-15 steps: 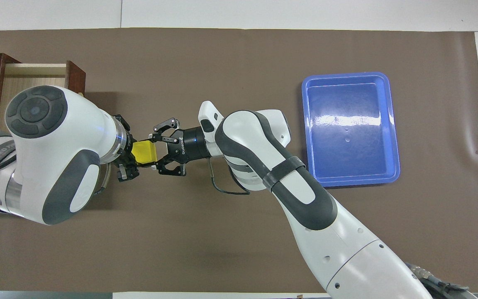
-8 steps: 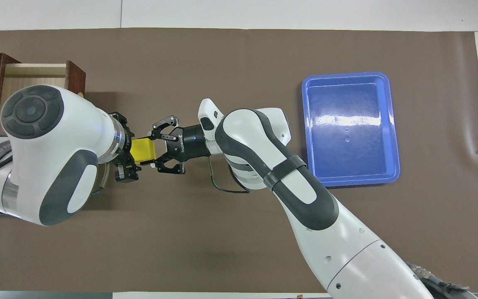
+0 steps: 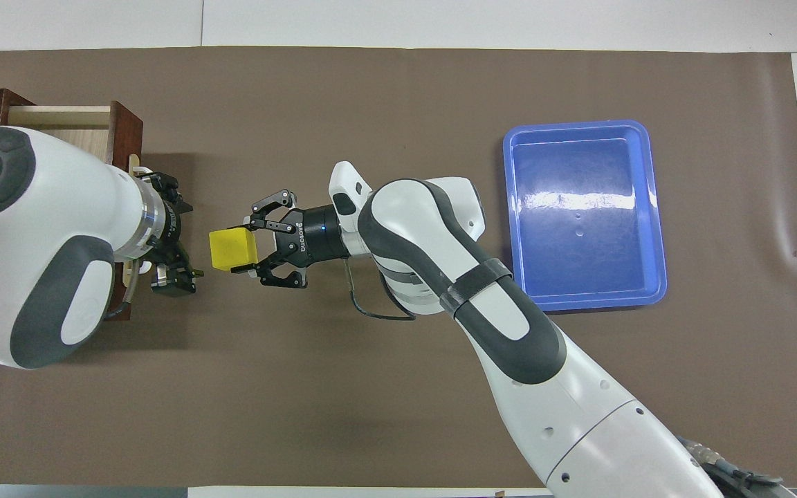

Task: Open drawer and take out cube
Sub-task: 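Carry the cube over the blue tray with the right gripper while the left gripper withdraws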

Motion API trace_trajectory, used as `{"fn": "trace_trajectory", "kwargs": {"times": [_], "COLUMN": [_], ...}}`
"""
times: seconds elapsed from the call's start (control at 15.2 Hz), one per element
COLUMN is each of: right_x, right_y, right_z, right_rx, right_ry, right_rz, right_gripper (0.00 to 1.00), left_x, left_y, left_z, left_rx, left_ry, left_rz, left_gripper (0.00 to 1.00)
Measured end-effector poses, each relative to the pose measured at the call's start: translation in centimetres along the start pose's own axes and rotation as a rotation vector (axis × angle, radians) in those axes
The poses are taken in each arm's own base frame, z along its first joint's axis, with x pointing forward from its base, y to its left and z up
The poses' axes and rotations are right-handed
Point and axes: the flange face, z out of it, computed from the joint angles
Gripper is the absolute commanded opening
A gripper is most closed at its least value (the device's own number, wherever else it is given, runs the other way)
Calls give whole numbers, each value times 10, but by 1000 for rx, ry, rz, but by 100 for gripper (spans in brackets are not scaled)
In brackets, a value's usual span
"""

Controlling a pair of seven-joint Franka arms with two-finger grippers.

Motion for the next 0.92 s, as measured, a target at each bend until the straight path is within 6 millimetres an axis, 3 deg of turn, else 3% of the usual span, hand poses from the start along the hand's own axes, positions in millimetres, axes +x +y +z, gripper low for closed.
{"fn": "trace_trajectory", "kwargs": {"times": [0.2,0.46,0.66,0.92], "right_x": [3,5,3,-17], "right_y": [2,17,44,73], "right_z": [-1,-22,-73,-150], "right_rx": [-2,-21,-28,-62], "right_ry": [3,-5,-55,-98], "right_rz": [-3,7,29,68], "right_gripper": [0,0,0,0], "left_x": [45,53,65,98], "left_y": [22,44,58,71], "left_z": [1,38,65,67], "left_rx": [-31,-54,-42,-58], "left_ry": [-9,-14,-10,-4], "left_rz": [58,138,226,241], "left_gripper": [100,100,100,100]}}
